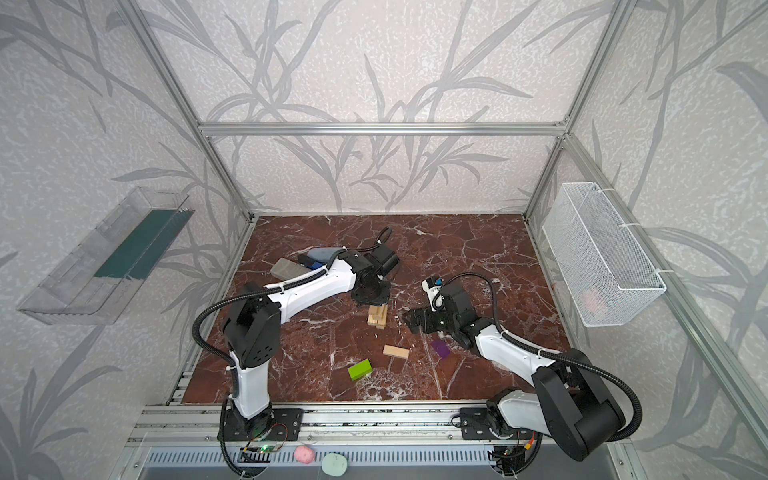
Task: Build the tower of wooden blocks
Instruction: 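Press the held block upright against the standing group with the left gripper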
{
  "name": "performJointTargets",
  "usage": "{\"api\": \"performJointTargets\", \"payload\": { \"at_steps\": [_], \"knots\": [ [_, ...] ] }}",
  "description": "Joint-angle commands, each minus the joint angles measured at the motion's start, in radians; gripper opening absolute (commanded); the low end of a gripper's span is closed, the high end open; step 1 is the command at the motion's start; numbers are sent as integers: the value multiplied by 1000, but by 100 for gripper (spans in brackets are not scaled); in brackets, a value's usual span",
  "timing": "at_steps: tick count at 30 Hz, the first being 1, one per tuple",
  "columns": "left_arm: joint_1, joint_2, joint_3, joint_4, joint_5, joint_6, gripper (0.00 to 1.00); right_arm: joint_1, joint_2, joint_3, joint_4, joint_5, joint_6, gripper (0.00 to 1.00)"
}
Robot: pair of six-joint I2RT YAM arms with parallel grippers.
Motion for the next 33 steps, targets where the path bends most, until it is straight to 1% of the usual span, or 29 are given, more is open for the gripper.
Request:
{"api": "performJointTargets", "payload": {
  "at_steps": [1,13,24,33],
  "knots": [
    [-1,10,26,-24,0,-2,3,-6,-26,-8,15,9,2,99],
    [-12,30,45,-32,4,1,3,-11,-30,-11,15,7,4,99],
    [-24,55,66,-56,-14,8,3,-17,-38,-14,13,6,6,99],
    [-29,68,70,-55,-10,10,6,-18,-39,-15,15,6,5,99]
  ]
}}
